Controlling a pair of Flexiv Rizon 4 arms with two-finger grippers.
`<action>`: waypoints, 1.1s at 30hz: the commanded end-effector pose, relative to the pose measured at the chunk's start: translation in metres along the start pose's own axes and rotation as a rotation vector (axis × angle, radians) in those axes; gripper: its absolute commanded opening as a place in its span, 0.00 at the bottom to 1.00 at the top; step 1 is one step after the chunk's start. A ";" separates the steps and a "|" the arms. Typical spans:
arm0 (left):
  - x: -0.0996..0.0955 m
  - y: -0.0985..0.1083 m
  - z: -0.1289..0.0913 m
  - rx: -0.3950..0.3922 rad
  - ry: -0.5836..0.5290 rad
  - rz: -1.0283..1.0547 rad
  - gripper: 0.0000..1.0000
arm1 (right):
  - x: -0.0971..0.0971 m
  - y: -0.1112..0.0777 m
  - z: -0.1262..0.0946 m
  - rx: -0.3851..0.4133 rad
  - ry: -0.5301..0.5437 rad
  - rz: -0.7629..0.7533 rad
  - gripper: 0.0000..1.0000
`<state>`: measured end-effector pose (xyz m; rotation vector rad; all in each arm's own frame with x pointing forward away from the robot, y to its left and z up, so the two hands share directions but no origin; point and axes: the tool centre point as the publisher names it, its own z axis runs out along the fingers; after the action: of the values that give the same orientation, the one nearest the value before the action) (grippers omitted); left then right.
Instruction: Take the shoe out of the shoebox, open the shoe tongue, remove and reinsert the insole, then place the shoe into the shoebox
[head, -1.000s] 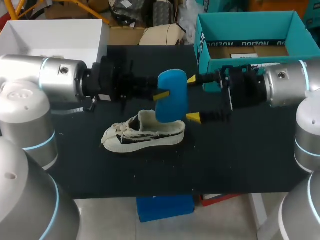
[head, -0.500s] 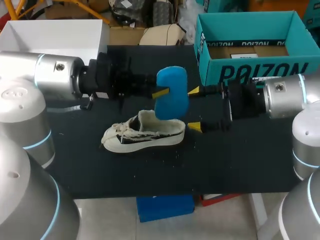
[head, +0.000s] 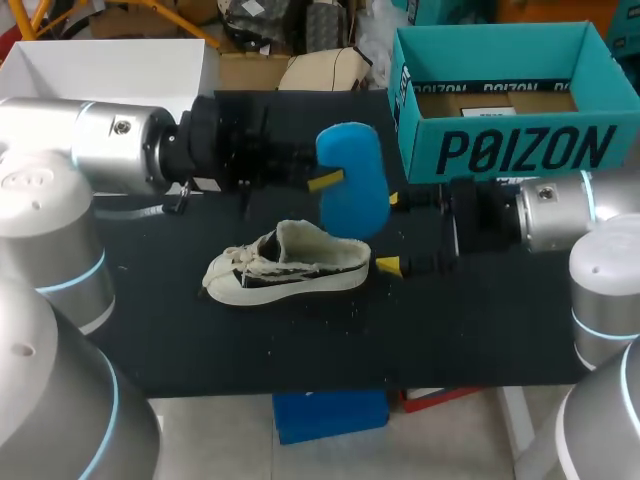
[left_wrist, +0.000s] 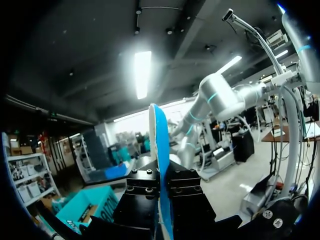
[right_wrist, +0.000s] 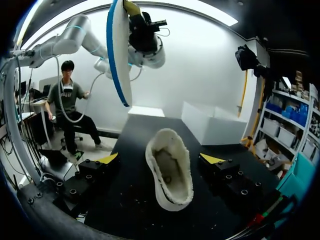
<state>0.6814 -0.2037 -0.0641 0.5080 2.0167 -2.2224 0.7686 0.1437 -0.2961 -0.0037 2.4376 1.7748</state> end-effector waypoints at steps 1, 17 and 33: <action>-0.003 -0.003 0.006 0.024 0.013 0.002 0.00 | -0.009 -0.017 0.012 0.004 0.006 0.002 1.00; 0.000 -0.014 0.009 0.064 0.023 0.011 0.00 | -0.036 -0.068 0.036 0.039 0.024 0.004 1.00; 0.004 -0.017 0.008 0.053 0.029 0.008 0.00 | -0.048 -0.101 0.054 0.075 0.048 0.070 1.00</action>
<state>0.6729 -0.2101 -0.0490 0.5599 1.9681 -2.2883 0.8228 0.1529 -0.3961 0.0484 2.5634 1.7240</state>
